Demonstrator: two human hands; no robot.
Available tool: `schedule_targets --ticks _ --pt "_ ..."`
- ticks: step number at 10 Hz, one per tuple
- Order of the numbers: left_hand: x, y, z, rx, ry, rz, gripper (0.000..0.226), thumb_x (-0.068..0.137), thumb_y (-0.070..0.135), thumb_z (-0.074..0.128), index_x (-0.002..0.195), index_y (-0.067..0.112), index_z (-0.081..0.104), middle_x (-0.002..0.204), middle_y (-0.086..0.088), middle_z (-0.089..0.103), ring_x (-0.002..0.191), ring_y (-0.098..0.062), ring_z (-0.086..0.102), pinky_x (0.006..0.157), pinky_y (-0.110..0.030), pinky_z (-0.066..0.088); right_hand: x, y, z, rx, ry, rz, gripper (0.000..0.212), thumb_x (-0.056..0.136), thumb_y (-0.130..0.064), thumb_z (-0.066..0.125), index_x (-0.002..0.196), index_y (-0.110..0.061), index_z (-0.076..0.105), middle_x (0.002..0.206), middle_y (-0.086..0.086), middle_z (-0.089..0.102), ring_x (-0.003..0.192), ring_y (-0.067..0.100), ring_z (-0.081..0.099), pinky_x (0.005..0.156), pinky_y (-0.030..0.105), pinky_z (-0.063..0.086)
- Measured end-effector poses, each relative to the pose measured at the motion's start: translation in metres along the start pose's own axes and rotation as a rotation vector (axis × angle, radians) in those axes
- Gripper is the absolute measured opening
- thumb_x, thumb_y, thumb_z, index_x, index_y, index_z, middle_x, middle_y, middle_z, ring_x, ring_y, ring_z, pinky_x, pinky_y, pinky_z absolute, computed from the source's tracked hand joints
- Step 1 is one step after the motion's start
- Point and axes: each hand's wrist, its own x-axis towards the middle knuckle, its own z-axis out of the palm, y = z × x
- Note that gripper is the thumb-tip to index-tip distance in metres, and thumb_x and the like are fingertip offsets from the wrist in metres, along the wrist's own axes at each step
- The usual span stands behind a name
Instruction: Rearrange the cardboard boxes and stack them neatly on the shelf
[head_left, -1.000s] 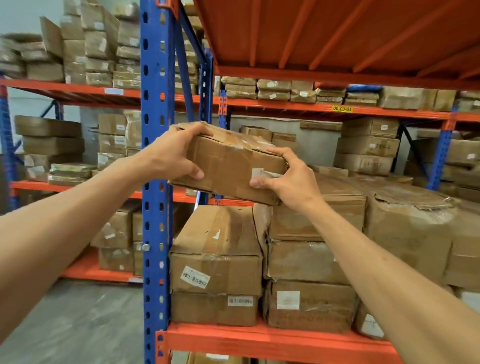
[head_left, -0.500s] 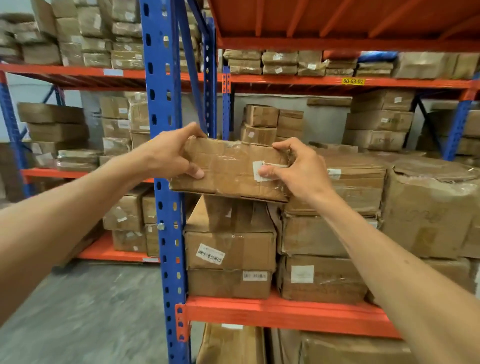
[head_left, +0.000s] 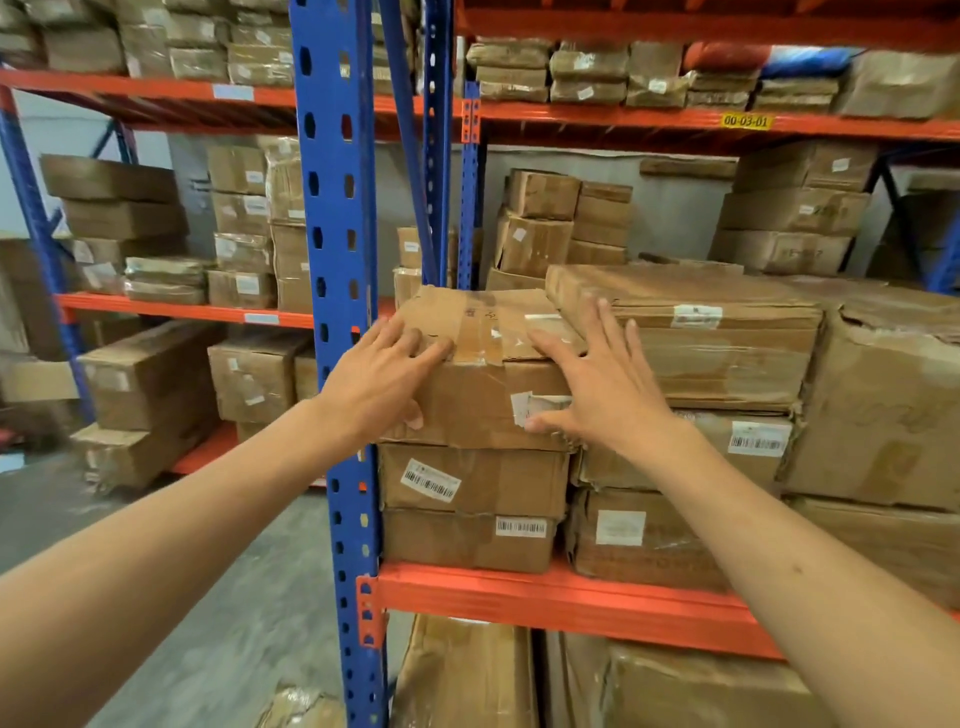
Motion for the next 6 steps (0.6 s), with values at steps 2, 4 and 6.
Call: schedule_targets --ticks 2,4,6 --pt "0.01 -0.006 0.012 -0.13 -0.027 0.006 0.089 0.083 0.035 0.078 0.155 0.025 0.028 0.148 -0.007 0.044 0.139 -0.029 0.039 0.103 -0.045 0.045 0.012 0.004 0.021 -0.021 -0.016 -0.018 0.101 0.081 -0.073 0.063 0.163 -0.041 0.014 0.17 0.019 0.011 0.145 0.039 -0.039 0.117 0.065 -0.017" --pt "0.016 -0.005 0.023 -0.163 0.011 -0.004 0.09 0.083 0.03 0.079 0.156 0.023 0.027 0.152 -0.008 0.041 0.141 -0.03 0.035 0.113 -0.041 0.032 0.018 -0.005 0.029 -0.131 -0.006 0.049 0.099 0.082 -0.074 0.061 0.162 -0.041 0.012 0.169 0.019 0.015 0.144 0.043 -0.039 0.115 0.068 -0.017" --pt "-0.033 0.014 0.038 -0.299 0.325 -0.062 0.088 0.081 0.012 0.082 0.155 0.005 0.036 0.157 -0.025 0.035 0.148 -0.045 0.028 0.122 -0.055 0.023 -0.02 -0.016 0.03 0.251 0.08 0.045 0.091 0.09 -0.062 0.065 0.162 -0.042 0.012 0.173 0.008 0.0 0.15 0.023 -0.033 0.122 0.053 -0.013"
